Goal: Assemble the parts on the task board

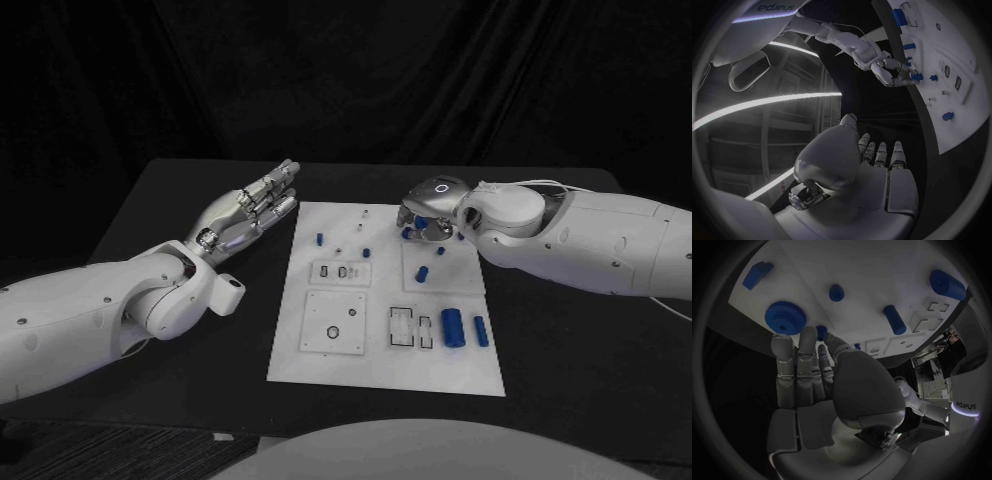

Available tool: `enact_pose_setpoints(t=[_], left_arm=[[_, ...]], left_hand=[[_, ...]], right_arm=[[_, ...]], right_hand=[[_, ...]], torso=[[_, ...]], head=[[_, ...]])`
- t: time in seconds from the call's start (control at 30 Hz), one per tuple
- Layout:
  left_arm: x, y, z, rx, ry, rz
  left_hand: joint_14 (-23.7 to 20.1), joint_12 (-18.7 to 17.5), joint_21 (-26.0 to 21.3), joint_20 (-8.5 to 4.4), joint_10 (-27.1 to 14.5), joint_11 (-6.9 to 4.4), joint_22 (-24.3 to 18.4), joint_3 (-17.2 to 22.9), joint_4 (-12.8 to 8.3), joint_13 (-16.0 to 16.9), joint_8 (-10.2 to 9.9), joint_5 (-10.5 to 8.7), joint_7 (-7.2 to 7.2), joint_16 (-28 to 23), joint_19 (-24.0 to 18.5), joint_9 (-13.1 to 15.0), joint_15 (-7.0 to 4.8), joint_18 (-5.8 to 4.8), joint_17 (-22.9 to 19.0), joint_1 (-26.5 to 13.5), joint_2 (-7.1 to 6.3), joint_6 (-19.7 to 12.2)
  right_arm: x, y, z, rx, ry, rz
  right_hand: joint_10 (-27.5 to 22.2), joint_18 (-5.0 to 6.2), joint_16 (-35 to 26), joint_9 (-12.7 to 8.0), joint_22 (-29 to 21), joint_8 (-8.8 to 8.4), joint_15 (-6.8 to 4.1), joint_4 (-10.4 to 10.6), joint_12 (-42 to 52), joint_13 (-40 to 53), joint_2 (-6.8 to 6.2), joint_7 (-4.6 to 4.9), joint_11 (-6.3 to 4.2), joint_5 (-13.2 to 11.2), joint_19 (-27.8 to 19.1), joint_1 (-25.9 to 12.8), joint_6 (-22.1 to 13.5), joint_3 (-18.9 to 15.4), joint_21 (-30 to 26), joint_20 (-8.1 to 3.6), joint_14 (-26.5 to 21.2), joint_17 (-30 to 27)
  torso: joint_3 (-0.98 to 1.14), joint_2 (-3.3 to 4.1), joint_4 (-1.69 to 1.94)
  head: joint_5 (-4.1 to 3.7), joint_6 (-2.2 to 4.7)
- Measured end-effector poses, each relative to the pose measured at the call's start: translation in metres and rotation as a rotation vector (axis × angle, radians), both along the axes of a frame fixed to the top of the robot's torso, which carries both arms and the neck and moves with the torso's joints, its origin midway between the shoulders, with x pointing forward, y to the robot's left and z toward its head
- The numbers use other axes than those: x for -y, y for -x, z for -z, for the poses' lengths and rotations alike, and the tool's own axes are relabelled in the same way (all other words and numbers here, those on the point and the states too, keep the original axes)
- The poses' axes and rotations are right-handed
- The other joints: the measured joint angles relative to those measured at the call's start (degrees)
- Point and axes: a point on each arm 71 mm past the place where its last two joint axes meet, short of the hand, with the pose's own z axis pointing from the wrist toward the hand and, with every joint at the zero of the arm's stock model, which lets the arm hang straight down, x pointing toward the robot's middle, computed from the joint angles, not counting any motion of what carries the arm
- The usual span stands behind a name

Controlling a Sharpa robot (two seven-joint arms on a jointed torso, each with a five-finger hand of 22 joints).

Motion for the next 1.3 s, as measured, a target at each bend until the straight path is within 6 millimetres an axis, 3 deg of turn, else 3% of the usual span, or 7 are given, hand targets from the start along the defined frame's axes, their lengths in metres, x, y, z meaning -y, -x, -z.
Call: enact_pose_setpoints(t=[0.17,0.5,0.7,0.83,1.03,1.13,1.3], left_arm=[[0.0,0.0,0.0,-0.001,0.0,0.002],[0.001,-0.001,0.001,-0.003,0.002,0.008],[0.001,-0.001,0.001,-0.006,0.003,0.013],[0.001,-0.001,0.001,-0.007,0.003,0.014],[0.0,-0.001,0.001,-0.007,0.003,0.015],[0.0,-0.002,0.001,-0.007,0.002,0.015],[0.0,-0.002,0.001,-0.007,0.002,0.015]], left_hand=[[0.0,0.0,0.0,0.4,-0.12,0.29,0.0,0.31,0.0,0.0,0.0,0.0,0.0,0.0,0.02,0.03,0.41,0.0,0.01,0.09,0.09,0.0],[0.0,0.0,0.0,1.27,-0.13,0.7,0.0,0.95,-0.32,-0.01,0.0,0.22,0.48,0.0,-0.03,0.08,1.23,0.01,-0.04,0.54,0.08,0.48],[0.1,0.0,0.0,1.87,-0.11,1.12,0.0,1.36,-0.56,-0.03,0.0,0.3,0.82,0.0,-0.13,0.14,1.75,0.0,-0.04,1.04,0.11,0.82],[0.09,0.0,0.0,2.03,-0.11,1.13,0.0,1.58,-0.63,-0.04,0.0,0.44,0.82,0.0,0.02,0.14,1.77,0.0,-0.04,1.04,0.11,0.82],[-0.1,0.0,0.0,2.23,-0.11,1.13,0.01,1.82,-0.87,-0.04,0.22,0.44,1.03,0.0,-0.18,0.19,1.95,0.01,-0.04,1.04,0.11,1.03],[-0.1,0.0,0.0,2.23,-0.11,1.13,0.0,1.82,-0.87,-0.04,0.22,0.44,1.03,0.0,-0.18,0.19,1.95,0.0,-0.03,1.04,0.11,1.03],[-0.1,0.0,0.0,2.23,-0.11,1.13,-0.01,1.82,-0.87,-0.03,0.22,0.44,1.03,0.0,-0.18,0.19,1.95,0.0,-0.02,1.04,0.11,1.03]], right_arm=[[0.0,0.0,0.004,-0.007,0.002,0.001],[0.0,0.0,0.014,-0.019,0.005,0.004],[0.0,-0.001,0.015,-0.008,-0.009,-0.004],[0.001,0.0,0.015,0.008,-0.028,-0.014],[0.0,0.002,0.009,0.045,-0.069,-0.034],[-0.005,0.0,-0.003,0.08,-0.091,-0.049],[-0.018,-0.011,-0.025,0.129,-0.127,-0.063]], right_hand=[[0.48,0.0,0.0,0.11,0.42,0.0,-0.26,0.18,0.0,-0.05,-0.61,1.3,-0.48,0.0,-0.23,0.16,1.3,1.33,0.0,-0.23,-0.26,0.04],[0.64,-0.01,0.0,0.21,0.93,0.23,-0.41,0.16,0.0,-0.04,-0.78,1.3,-0.64,0.0,-0.4,0.33,2.33,2.3,0.0,-0.41,-0.41,0.03],[3.43,0.0,0.66,0.69,2.97,1.17,-0.57,-0.52,-0.04,-0.15,-1.57,1.1,-1.32,-0.01,-0.26,1.14,5.45,4.86,1.6,-0.54,-0.26,0.35],[5.9,-0.96,2.39,1.31,5.87,1.64,-1.22,-1.08,0.11,-0.21,-1.96,1.0,-1.55,-0.11,0.85,1.57,7.6,6.06,3.88,-1.13,0.66,2.05],[7.53,-0.95,4.84,1.85,9.2,2.08,-1.44,-1.42,0.22,-0.21,-2.32,1.0,-0.9,-0.01,2.18,2.1,9.39,6.54,6.44,-1.33,1.87,4.64],[7.54,-1.84,5.15,2.0,9.74,2.14,-1.44,-1.42,0.22,-0.2,-2.4,1.0,-0.9,-0.43,2.39,2.33,9.41,6.54,6.77,-1.54,2.27,5.13],[7.89,-1.84,5.55,2.11,10.2,2.16,-1.44,-1.42,0.21,-0.18,-2.41,0.8,-0.92,-1.12,2.59,2.45,9.61,6.54,7.11,-1.34,2.27,5.68]], torso=[[-0.01,-0.03,0.01],[-0.02,-0.05,0.04],[-0.02,-0.08,0.07],[-0.02,-0.14,0.07],[-0.08,-0.17,0.07],[-0.08,-0.17,0.14],[-0.08,-0.13,0.23]], head=[[0.08,-0.16],[0.22,-0.44],[0.62,-0.55],[0.79,-0.56],[1.04,-0.01],[1.13,0.26],[1.26,0.86]])
